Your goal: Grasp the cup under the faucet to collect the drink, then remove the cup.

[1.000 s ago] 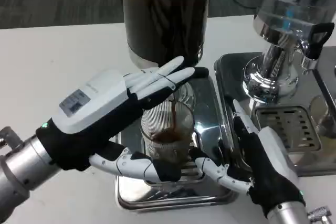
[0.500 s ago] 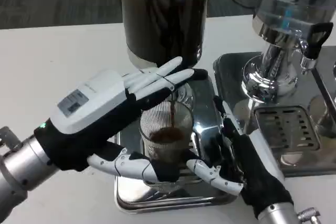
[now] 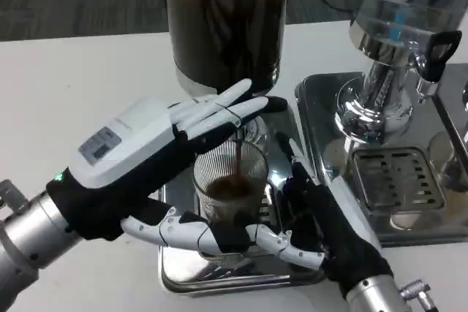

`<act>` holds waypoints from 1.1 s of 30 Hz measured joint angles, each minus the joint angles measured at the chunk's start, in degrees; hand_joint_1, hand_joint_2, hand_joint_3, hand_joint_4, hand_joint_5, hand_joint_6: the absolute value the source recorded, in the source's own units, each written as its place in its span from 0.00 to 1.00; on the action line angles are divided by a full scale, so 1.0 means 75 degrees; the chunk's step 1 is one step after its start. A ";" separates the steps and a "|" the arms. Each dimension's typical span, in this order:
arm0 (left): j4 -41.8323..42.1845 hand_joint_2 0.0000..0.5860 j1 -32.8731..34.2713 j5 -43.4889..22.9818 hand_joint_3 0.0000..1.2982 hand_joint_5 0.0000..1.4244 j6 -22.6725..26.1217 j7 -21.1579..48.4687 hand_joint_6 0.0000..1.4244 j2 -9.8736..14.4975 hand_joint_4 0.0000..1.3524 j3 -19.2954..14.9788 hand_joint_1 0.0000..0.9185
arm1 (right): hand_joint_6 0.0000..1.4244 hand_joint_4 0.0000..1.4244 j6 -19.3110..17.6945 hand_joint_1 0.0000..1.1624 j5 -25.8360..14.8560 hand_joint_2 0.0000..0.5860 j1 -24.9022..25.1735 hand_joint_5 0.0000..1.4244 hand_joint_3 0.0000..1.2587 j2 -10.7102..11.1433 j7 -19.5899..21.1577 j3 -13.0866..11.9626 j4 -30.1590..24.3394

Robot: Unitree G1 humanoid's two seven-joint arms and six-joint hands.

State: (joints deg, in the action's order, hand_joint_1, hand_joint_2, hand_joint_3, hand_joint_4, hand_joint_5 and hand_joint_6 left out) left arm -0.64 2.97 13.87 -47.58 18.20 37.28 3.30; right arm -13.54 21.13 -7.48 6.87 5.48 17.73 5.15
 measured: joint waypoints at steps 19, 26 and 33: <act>-0.0142 0.20 -0.0297 -0.0015 0.00 0.07 0.0232 -0.0290 0.04 -0.0006 0.00 -0.0508 0.00 | 0.09 0.00 -0.0303 0.56 -0.0288 0.33 0.0206 0.00 0.00 -0.0085 -0.0109 -0.0066 0.0428; -0.0318 0.23 -0.0779 0.0030 0.00 0.05 0.0242 -0.0980 0.02 -0.0285 0.00 -0.1368 0.00 | 0.09 0.00 -0.0370 0.56 -0.0339 0.33 0.0216 0.00 0.00 -0.0094 -0.0182 -0.0062 0.0454; -0.0682 0.27 -0.1452 -0.0010 0.00 0.06 -0.0032 -0.1942 0.03 -0.1001 0.00 -0.2148 0.00 | 0.08 0.00 -0.0427 0.58 -0.0300 0.33 0.0208 0.00 0.00 -0.0107 -0.0208 0.0007 0.0438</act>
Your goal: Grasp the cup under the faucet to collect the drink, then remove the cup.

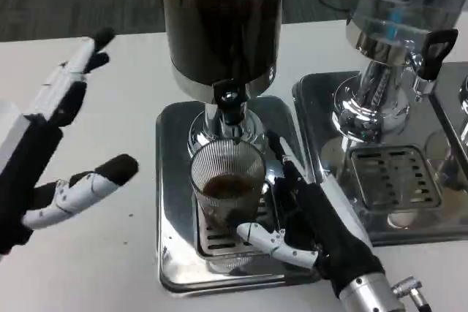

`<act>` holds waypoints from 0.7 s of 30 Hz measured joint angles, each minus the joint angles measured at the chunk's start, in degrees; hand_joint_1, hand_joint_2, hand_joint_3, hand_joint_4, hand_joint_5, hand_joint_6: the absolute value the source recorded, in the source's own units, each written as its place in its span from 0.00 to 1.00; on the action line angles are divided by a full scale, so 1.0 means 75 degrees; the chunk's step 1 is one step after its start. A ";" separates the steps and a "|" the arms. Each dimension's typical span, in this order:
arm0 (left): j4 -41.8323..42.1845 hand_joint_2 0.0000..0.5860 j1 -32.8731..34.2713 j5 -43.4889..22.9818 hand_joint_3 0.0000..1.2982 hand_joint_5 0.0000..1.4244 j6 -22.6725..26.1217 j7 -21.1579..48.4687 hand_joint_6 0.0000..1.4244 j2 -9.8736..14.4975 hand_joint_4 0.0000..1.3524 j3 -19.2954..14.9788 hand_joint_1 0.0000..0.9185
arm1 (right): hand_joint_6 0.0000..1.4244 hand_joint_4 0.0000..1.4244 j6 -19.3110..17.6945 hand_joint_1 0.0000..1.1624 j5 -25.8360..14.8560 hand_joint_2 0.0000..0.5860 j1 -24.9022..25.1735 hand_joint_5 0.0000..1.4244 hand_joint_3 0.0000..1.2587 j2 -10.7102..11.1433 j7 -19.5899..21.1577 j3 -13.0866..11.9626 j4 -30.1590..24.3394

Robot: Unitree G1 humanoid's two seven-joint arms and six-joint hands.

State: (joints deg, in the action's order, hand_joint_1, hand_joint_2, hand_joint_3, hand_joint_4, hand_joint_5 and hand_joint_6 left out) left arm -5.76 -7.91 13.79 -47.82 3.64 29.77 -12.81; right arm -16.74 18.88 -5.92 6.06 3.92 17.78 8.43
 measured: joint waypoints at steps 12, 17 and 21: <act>-0.0996 0.32 -0.0778 0.0036 0.00 0.14 -0.0207 -0.0983 0.08 -0.0967 0.00 -0.0315 0.00 | 0.09 0.00 0.0174 0.58 -0.0018 0.32 0.0093 0.00 0.00 -0.0190 -0.0079 0.0022 -0.0007; -0.1414 0.34 -0.0872 0.0008 0.01 0.16 -0.0266 -0.1188 0.08 -0.1126 0.00 -0.0317 0.00 | 0.11 0.00 0.0322 0.59 -0.0022 0.31 0.0146 0.00 0.00 -0.0224 -0.0106 0.0018 -0.0003; -0.1805 0.34 -0.0967 -0.0184 0.02 0.16 -0.0295 -0.1209 0.08 -0.1170 0.00 -0.0309 0.00 | 0.13 0.00 0.0317 0.60 -0.0013 0.30 0.0141 0.00 0.00 -0.0352 -0.0013 0.0064 0.0019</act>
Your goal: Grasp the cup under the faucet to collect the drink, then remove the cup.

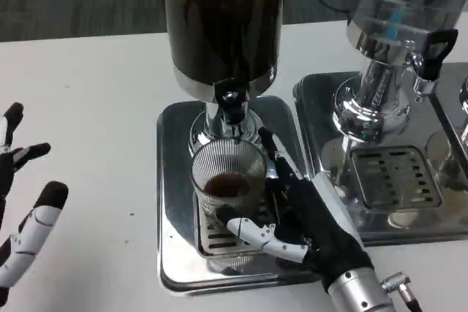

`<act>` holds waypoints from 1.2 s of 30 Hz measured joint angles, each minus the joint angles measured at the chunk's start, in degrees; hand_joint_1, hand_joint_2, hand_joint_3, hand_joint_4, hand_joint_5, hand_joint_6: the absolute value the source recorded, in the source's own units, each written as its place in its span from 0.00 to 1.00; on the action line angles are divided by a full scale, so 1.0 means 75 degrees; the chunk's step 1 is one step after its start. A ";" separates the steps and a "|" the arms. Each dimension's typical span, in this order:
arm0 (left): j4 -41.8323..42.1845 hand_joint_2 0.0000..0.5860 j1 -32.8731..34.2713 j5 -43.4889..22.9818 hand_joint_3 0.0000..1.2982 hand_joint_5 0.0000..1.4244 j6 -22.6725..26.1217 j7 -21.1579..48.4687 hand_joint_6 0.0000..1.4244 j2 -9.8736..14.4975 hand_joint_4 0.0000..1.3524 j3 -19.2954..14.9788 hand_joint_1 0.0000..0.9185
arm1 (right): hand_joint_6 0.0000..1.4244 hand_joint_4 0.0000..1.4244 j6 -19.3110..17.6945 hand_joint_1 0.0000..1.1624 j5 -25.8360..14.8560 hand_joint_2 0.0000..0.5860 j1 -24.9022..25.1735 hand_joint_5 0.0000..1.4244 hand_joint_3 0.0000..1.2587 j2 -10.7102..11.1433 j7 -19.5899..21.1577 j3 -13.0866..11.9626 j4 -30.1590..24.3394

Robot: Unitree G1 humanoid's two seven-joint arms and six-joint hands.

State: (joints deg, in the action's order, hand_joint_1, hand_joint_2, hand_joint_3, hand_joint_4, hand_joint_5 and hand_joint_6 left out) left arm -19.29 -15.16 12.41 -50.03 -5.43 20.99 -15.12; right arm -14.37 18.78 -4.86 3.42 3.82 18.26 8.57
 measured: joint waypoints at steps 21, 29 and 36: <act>-0.0325 0.35 0.0017 -0.0425 0.05 0.18 -0.0001 0.0115 0.09 -0.0007 0.03 0.0067 0.00 | 0.14 0.00 -0.0311 0.62 0.0319 0.28 -0.0002 0.00 0.00 -0.0242 0.0527 0.0159 0.0399; -0.0325 0.35 -0.0072 -0.0427 0.05 0.18 -0.0001 0.0115 0.09 -0.0015 0.03 0.0067 0.00 | 0.19 0.00 -0.0118 0.63 0.0418 0.26 0.0063 0.02 0.00 -0.0356 0.0597 0.0156 0.0390; -0.0325 0.35 -0.0099 -0.0426 0.06 0.18 -0.0001 0.0115 0.09 -0.0016 0.04 0.0063 0.00 | 0.23 0.04 0.0017 0.64 0.0461 0.27 0.0190 0.09 0.00 -0.0372 0.0582 0.0156 0.0405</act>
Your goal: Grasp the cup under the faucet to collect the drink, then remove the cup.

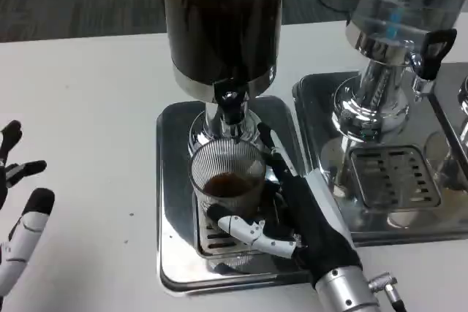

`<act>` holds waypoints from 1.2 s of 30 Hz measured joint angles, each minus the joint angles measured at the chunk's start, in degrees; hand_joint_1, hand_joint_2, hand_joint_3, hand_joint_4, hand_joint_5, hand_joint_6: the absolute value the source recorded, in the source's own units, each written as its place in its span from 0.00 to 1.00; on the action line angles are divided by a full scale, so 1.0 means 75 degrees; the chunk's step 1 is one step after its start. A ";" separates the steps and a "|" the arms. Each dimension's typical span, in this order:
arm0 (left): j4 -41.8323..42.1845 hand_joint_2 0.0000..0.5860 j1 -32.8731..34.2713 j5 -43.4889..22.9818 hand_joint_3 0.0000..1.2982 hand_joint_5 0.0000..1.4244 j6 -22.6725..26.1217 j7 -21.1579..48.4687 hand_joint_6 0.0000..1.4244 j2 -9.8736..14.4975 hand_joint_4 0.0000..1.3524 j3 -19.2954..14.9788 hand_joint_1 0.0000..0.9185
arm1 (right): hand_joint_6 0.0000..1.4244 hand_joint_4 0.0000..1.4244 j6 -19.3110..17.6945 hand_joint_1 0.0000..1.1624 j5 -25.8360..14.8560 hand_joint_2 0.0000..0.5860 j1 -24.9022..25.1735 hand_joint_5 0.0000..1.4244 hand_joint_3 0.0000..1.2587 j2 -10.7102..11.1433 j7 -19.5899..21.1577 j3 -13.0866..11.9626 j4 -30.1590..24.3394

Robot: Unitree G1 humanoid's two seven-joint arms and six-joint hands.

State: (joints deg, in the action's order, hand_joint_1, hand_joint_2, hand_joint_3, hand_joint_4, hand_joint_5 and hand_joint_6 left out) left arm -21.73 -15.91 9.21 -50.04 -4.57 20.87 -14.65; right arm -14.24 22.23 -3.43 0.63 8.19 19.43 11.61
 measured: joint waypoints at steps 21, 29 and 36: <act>0.0001 0.35 -0.0198 -0.0055 0.06 0.18 -0.0001 0.0000 0.09 -0.0002 0.06 -0.0019 0.00 | 0.40 0.23 0.0050 0.72 0.0158 0.26 -0.0014 0.28 0.16 -0.0068 0.0320 0.0131 0.0024; 0.0002 0.35 -0.0241 -0.0119 0.06 0.18 -0.0003 0.0000 0.09 -0.0003 0.06 -0.0021 0.00 | 0.43 0.28 -0.0156 0.73 0.0163 0.29 -0.0050 0.33 0.23 -0.0098 0.0686 0.0180 0.0180; 0.0002 0.35 -0.0245 -0.0242 0.06 0.18 -0.0004 0.0009 0.09 -0.0003 0.07 -0.0024 0.00 | 0.48 0.31 -0.0450 0.75 0.0345 0.31 -0.0117 0.37 0.26 -0.0129 0.1170 0.0210 0.0300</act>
State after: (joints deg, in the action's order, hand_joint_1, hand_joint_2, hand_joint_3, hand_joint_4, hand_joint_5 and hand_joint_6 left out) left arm -21.72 -17.74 7.39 -50.06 -4.50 20.85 -14.83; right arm -17.61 24.82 -4.31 -0.33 16.96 21.01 13.86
